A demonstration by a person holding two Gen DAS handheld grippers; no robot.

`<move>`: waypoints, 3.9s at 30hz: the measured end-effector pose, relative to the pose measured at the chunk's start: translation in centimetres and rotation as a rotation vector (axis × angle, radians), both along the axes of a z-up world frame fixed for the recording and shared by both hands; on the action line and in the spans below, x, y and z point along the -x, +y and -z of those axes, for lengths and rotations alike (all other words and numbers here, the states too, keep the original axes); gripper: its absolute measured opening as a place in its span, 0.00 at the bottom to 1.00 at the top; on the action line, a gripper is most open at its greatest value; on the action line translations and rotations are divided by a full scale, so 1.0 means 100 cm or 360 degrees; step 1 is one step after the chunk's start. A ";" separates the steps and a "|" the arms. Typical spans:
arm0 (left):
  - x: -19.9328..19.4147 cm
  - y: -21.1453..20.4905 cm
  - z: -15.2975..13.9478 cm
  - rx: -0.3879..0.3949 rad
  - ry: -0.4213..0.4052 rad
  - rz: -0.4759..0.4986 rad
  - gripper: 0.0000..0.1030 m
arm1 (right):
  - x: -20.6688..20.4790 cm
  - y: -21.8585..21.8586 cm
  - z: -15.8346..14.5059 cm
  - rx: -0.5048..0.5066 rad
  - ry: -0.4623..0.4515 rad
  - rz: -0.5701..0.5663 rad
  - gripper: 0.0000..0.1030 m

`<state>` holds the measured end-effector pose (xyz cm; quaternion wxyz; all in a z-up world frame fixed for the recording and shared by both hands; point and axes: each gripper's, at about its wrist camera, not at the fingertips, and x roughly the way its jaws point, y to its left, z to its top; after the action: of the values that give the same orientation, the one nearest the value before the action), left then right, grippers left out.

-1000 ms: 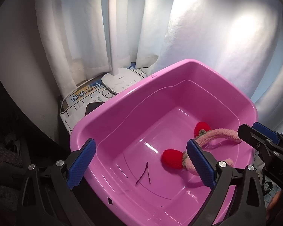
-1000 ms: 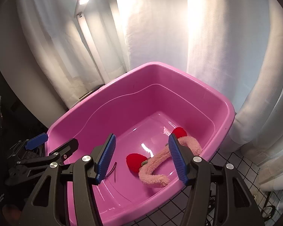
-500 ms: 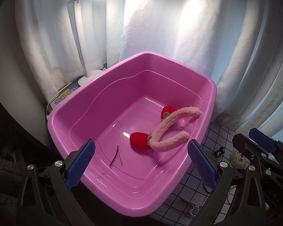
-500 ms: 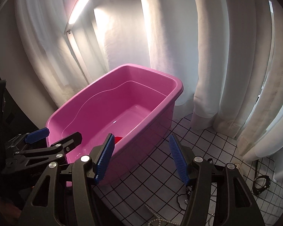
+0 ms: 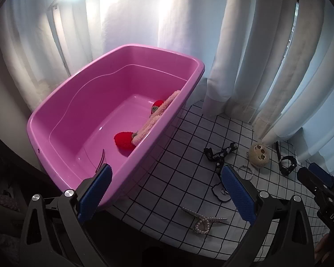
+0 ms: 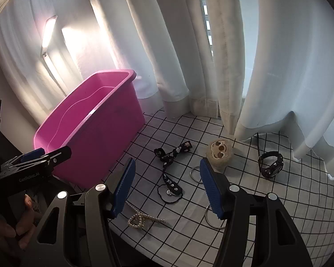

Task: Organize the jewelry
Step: 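Withdraw both tools from the tub back over the table, then grasp the pearl hair clip with the left tool while the right tool approaches the large metal ring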

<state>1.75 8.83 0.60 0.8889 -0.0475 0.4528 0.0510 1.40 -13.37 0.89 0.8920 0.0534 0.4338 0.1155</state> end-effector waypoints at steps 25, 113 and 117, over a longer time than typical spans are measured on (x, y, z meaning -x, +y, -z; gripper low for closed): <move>0.034 -0.057 0.135 -0.0045 0.0323 0.0090 0.94 | 0.025 -0.076 0.145 0.0034 0.0421 0.0152 0.66; 0.010 -0.088 0.199 -0.0026 0.0296 0.0205 0.74 | -0.006 -0.045 0.196 0.0386 0.0326 0.0062 0.75; 0.009 -0.087 0.198 -0.0022 0.0295 0.0208 0.74 | -0.003 -0.042 0.192 0.0385 0.0319 0.0049 0.69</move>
<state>0.82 0.14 -19.23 0.8449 -0.0070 0.5349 0.0001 1.71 -17.60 -18.32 0.8458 -0.0366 0.5305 0.0429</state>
